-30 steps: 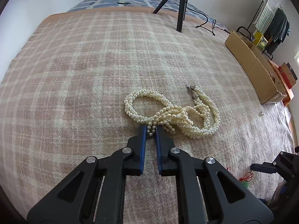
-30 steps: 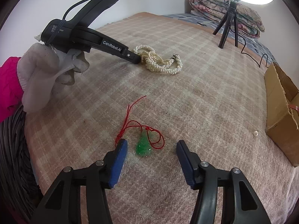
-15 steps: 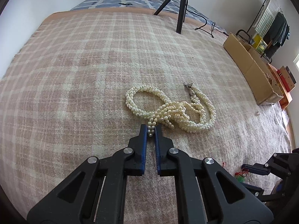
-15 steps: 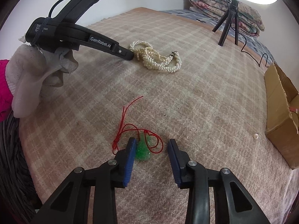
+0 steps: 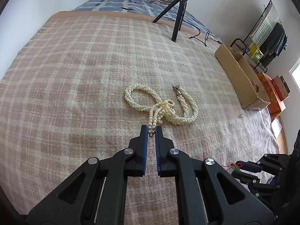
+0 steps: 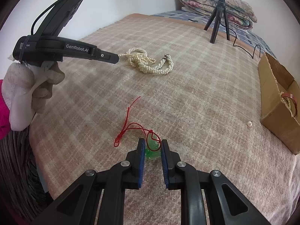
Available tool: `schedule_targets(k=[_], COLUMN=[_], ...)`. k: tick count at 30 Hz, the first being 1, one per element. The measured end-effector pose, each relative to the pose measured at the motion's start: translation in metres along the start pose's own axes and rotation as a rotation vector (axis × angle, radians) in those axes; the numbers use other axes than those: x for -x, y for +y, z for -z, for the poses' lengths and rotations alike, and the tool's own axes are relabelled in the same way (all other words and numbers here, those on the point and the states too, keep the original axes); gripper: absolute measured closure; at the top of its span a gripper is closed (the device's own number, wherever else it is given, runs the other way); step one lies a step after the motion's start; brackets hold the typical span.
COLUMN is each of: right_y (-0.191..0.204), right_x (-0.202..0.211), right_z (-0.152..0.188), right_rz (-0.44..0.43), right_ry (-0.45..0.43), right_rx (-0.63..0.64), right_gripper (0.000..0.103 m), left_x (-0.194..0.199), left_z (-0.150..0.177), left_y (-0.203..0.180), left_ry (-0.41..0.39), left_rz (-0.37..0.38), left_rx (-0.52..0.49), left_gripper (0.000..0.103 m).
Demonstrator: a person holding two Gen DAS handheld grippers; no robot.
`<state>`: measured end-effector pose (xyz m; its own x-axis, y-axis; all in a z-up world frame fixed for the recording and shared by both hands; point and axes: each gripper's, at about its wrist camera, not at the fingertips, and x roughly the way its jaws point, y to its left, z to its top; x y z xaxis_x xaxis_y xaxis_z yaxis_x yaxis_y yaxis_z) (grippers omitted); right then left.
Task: Organize jewelry
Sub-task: 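Close the left tool on the pearl strand while the right tool grips the green charm, then carry the pearl strand with the left tool and the charm with the right tool over the box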
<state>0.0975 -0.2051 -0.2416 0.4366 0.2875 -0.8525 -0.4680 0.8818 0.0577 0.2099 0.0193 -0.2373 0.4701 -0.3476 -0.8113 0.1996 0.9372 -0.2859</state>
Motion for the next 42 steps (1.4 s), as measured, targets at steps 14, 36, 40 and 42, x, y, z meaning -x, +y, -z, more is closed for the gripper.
schedule_targets(k=[14,36,40,42], right_y=[-0.008,-0.021,-0.029,-0.034], right_x=[0.063,0.149,0.162,0.169], right_z=[0.0,0.001,0.0,0.0], right_rz=[0.05,0.153,0.171,0.181], right_ry=[-0.126,-0.28,-0.306,-0.317], right_rx=[-0.059,-0.073,-0.084,-0.089], right_gripper=[0.088,0.088,0.088,0.088], left_x=[0.058,0.134,0.142,0.144], left_z=[-0.008,-0.031,-0.039,-0.044], left_y=[-0.014,-0.069,-0.082,-0.09], left_ry=[-0.086,-0.211,-0.227,-0.237], left_rz=[0.033,0.133,0.161,0.172], left_rx=[-0.002,-0.08,-0.094,-0.106], left_gripper=[0.097,0.097,0.097,0.097])
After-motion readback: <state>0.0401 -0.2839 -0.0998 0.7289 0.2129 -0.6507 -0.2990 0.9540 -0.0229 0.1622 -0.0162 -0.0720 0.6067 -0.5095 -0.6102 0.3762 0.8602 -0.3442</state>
